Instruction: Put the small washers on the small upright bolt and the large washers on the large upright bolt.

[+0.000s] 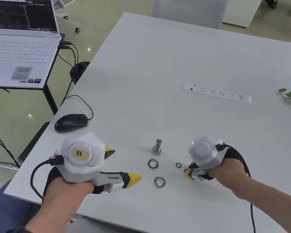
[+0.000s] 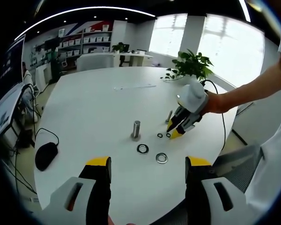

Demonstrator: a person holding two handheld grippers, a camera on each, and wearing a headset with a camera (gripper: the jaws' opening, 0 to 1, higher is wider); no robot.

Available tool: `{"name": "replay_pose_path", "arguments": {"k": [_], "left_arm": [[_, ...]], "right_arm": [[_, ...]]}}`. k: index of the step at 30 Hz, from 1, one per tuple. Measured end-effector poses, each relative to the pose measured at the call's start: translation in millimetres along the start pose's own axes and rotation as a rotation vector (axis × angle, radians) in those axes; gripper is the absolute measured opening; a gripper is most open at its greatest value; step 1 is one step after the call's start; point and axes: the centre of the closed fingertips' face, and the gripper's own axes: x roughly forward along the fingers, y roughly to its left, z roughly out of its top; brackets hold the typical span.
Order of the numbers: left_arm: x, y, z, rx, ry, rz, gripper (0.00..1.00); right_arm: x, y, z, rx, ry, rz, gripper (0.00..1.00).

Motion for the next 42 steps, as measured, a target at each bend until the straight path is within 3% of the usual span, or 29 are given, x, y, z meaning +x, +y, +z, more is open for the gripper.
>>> {"name": "replay_pose_path", "arguments": {"k": [9,22,32,42], "left_arm": [[4.6,-5.4,0.9,0.008,0.002,-0.016,0.63],[-0.2,0.6,2.8,0.013,-0.003,-0.004,0.63],[0.7,-0.8,2.3,0.017,-0.001,-0.010,0.63],[-0.3,-1.4,0.4,0.011,0.000,-0.009,0.63]], "right_arm": [[0.1,1.2,-0.4,-0.004,0.026,-0.013,0.14],[-2.4,5.5,-6.0,0.041,-0.004,-0.008,0.13],[-9.9,15.7,-20.3,0.056,-0.005,-0.005,0.13],[-28.9,7.4,-42.9,0.094,-0.012,-0.026,0.13]]}}
